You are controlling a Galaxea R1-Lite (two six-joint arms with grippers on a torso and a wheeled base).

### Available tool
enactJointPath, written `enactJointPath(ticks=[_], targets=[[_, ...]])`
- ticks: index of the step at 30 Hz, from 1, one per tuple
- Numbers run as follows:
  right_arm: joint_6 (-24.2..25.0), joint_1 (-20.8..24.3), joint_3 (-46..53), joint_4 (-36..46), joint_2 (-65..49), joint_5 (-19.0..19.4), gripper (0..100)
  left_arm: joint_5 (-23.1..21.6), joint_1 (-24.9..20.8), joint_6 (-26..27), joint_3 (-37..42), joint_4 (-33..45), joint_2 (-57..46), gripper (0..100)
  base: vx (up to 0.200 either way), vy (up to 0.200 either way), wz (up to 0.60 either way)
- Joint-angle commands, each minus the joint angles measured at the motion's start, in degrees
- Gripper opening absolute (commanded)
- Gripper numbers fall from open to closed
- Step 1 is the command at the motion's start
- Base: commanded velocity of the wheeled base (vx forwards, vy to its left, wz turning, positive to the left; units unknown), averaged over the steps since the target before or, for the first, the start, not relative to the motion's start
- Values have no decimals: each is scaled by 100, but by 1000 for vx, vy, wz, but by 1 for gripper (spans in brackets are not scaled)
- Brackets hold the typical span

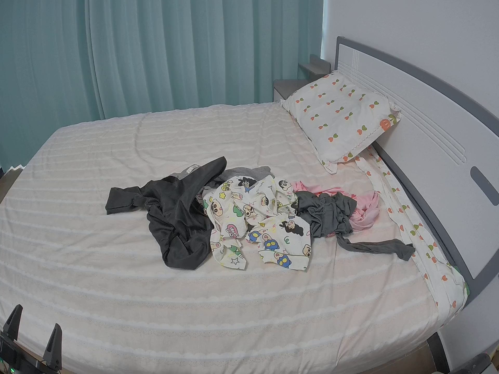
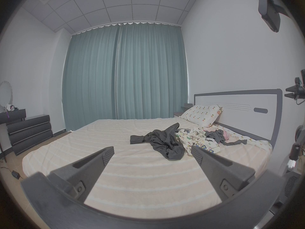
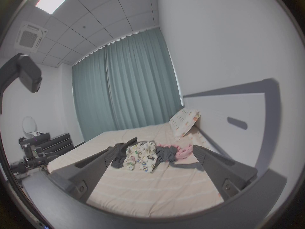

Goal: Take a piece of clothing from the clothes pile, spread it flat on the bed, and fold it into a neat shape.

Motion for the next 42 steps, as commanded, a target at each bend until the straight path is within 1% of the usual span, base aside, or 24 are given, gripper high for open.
enactJointPath(ticks=[1,3,4,5,7,10,13,15,16,17,18,19,20,22,24,25,27,31,37,40,41,42], targets=[[509,512,20,-715,3634,779,100,1,5,2,101,-9,-101,100,0,0,0],[1098,846,2,-1558,4759,788,100,1,5,2,101,0,-101,100,0,0,0],[1186,881,-6,-1699,4917,788,100,1,5,2,101,0,-101,100,0,0,0],[1494,1004,-33,-2262,5532,779,100,1,5,2,101,0,-101,100,0,0,0],[1731,1127,-94,-2930,6305,735,100,1,5,2,101,0,-92,100,0,0,0],[1924,1163,-323,-3694,7272,700,100,1,5,2,101,0,-101,100,0,0,0],[2206,1171,-736,-4222,8195,595,100,1,5,2,101,-9,-101,100,0,0,0],[2487,1171,-1096,-4485,8758,489,100,1,5,2,101,0,-101,100,0,0,0],[2513,1171,-1123,-4503,8802,480,100,1,5,2,101,0,-101,100,0,0,0],[2768,1180,-1527,-4670,9338,296,100,1,5,2,101,-9,-101,100,0,0,0],[2768,1180,-1527,-4670,9338,296,100,1,5,2,101,-9,-101,100,0,0,0],[2909,1233,-1887,-4740,9751,120,100,1,5,2,101,-9,-101,100,0,0,0],[2944,1259,-2037,-4749,9918,58,100,1,5,2,101,0,-101,100,0,0,0],[2979,1277,-2177,-4749,10076,14,100,1,5,2,101,0,-101,100,0,0,0],[3146,1330,-2661,-4749,10577,-109,100,1,5,2,101,-9,-101,100,0,0,0],[3146,1330,-2678,-4749,10603,-117,100,1,5,2,101,0,-101,100,0,0,0],[3252,1338,-3074,-4740,10972,-223,100,1,5,2,101,-9,-101,100,0,0,0],[3260,1453,-3381,-4740,11377,-258,100,1,5,2,101,0,-101,100,0,0,0],[3260,1681,-4322,-4687,12115,-583,100,1,5,2,101,0,-101,100,0,0,0],[3260,1716,-4392,-4696,12194,-654,100,1,5,2,101,-9,-101,100,0,0,0],[3252,1743,-4559,-4731,12344,-768,100,1,5,2,101,0,-101,100,0,0,0],[3252,1734,-4629,-4731,12379,-785,100,1,5,2,101,0,-101,100,0,0,0]])
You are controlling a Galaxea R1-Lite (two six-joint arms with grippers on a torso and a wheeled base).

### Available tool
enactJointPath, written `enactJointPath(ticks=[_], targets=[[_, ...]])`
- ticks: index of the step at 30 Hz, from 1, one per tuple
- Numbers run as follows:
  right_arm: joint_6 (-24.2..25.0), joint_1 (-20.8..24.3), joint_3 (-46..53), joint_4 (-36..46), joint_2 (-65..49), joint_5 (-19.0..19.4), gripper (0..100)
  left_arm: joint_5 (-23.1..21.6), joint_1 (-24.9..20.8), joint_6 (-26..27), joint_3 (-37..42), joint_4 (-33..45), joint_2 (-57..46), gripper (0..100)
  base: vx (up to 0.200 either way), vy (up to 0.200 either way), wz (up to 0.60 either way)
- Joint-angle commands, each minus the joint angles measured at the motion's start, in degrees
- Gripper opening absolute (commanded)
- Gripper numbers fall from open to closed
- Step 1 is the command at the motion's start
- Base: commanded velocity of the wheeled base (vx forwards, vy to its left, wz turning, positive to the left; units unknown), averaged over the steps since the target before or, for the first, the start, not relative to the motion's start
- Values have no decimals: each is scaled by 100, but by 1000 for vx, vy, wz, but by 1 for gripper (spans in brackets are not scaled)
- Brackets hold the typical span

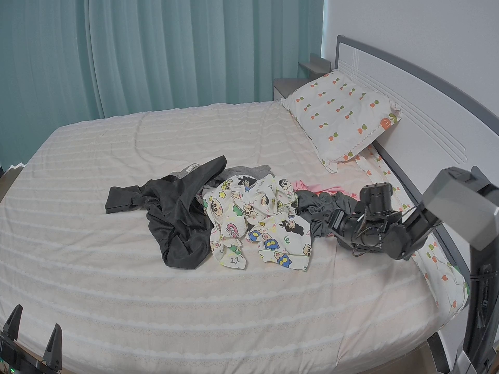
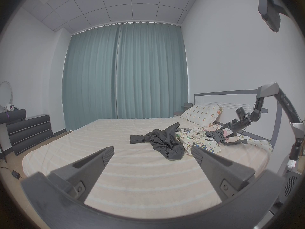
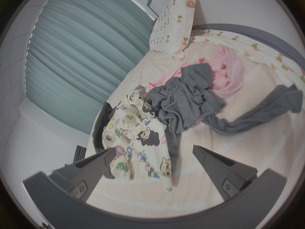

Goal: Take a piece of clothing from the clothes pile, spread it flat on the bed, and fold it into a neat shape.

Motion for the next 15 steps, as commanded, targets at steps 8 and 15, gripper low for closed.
enactJointPath(ticks=[8,15], targets=[[64,323,-773,-105,1000,-180,100,1,2,0,101,0,-101,100,0,0,0],[46,560,-1133,-88,1211,-339,100,1,2,0,101,0,-101,100,0,0,0]])
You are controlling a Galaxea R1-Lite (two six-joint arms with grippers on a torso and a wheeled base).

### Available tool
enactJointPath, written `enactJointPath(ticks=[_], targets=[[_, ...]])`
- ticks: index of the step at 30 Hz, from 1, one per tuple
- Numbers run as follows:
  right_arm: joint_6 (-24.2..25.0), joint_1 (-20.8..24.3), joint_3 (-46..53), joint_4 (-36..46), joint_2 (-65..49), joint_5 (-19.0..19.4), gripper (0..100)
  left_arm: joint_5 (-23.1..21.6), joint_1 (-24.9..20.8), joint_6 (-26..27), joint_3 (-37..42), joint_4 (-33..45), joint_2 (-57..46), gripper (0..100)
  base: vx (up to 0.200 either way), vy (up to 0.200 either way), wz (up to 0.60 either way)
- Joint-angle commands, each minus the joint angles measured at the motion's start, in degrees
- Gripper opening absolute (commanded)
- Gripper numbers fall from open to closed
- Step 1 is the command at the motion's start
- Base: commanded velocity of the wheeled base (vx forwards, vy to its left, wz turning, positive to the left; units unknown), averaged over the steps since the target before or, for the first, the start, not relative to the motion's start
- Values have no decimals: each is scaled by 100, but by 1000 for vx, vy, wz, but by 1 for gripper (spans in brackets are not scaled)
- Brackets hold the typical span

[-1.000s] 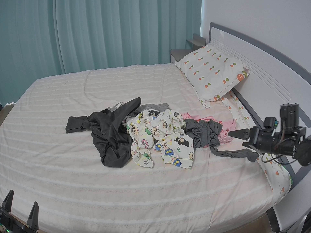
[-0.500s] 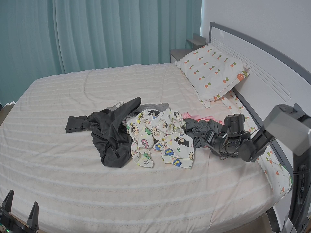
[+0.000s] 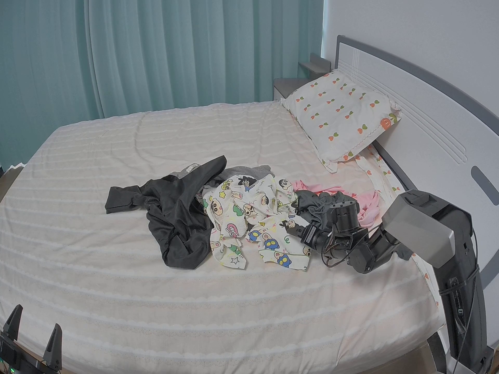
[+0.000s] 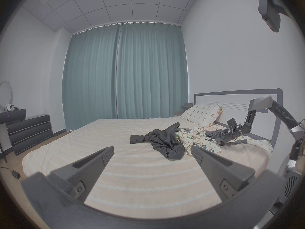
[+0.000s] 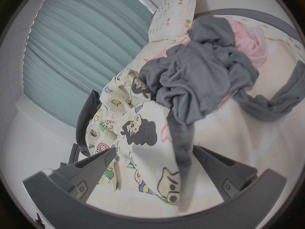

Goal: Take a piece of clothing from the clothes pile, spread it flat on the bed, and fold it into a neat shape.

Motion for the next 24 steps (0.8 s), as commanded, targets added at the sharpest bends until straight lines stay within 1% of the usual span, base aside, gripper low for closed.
enactJointPath(ticks=[1,9,10,14,18,21,22,24], targets=[[-11,136,-183,17,114,-36,100,1,2,0,101,0,-101,100,0,0,0],[-37,443,-411,35,342,-19,100,1,2,0,101,0,-101,100,0,0,0],[-28,470,-438,52,351,-1,0,1,2,0,101,0,-101,100,0,0,0],[-28,505,-420,0,360,-54,0,1,2,0,101,0,-101,100,0,0,0],[-2,426,-341,0,298,-80,0,1,2,0,101,0,-101,100,0,0,0],[24,364,-306,-18,193,-247,0,1,2,0,101,0,-101,100,0,0,0],[103,338,-183,-27,79,-362,0,1,2,0,101,0,-101,100,0,0,0],[314,312,107,-159,-141,-397,0,1,2,0,101,0,-101,100,0,0,0]])
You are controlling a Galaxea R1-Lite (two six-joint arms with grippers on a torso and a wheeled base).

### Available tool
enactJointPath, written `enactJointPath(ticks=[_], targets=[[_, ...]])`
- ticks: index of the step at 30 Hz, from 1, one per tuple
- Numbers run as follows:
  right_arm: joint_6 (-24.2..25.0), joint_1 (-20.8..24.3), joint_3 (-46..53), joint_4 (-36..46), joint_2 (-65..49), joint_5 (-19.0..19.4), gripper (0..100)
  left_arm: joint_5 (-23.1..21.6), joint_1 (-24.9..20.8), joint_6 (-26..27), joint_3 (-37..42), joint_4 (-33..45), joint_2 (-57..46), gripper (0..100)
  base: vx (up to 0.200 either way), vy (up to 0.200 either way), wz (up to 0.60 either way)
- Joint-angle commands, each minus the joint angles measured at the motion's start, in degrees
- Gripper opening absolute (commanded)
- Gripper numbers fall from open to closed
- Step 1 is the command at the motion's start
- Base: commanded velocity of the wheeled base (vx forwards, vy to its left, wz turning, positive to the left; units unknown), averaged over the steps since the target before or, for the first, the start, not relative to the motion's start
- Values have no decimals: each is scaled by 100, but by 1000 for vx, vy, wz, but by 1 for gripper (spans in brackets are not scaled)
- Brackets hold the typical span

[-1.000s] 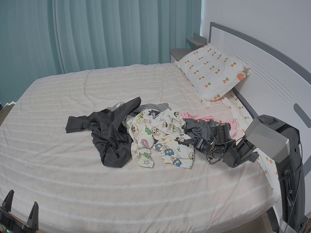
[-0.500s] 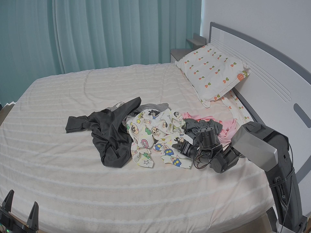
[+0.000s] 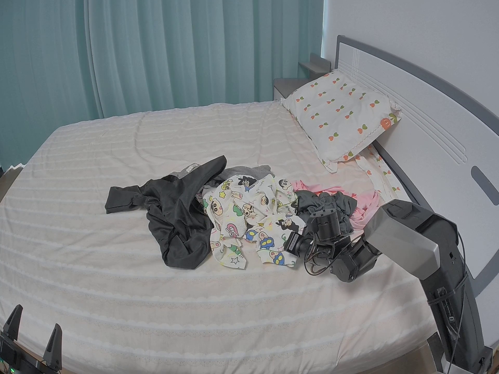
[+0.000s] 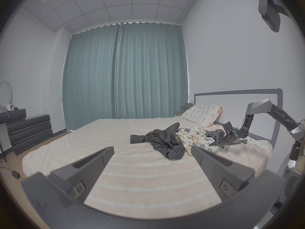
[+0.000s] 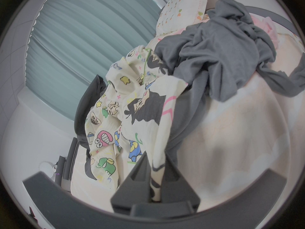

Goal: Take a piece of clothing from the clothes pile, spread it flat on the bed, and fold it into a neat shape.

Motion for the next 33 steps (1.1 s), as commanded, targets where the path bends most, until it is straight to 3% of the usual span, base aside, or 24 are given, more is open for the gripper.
enactJointPath(ticks=[1,3,5,7,9,11,15,33], targets=[[350,-58,561,-297,-518,-68,0,1,2,0,101,0,-101,100,0,0,0],[631,-75,1247,-1000,-887,-15,0,1,2,0,101,-9,-101,100,0,0,0],[649,-75,1396,-1158,-948,2,0,1,2,0,101,-9,-101,100,0,0,0],[596,-49,2688,-2300,-1467,318,0,1,2,0,101,0,-101,100,0,0,0],[578,-31,3066,-2599,-1634,433,0,1,2,0,101,0,-101,100,0,0,0],[578,48,4235,-3557,-2144,925,0,1,2,0,101,0,-101,100,0,0,0],[578,232,5343,-4603,-2583,1312,0,1,2,0,101,0,-101,100,0,0,0],[499,1217,6740,-4665,-4640,1312,0,1,2,0,101,-9,-92,100,0,0,0]])
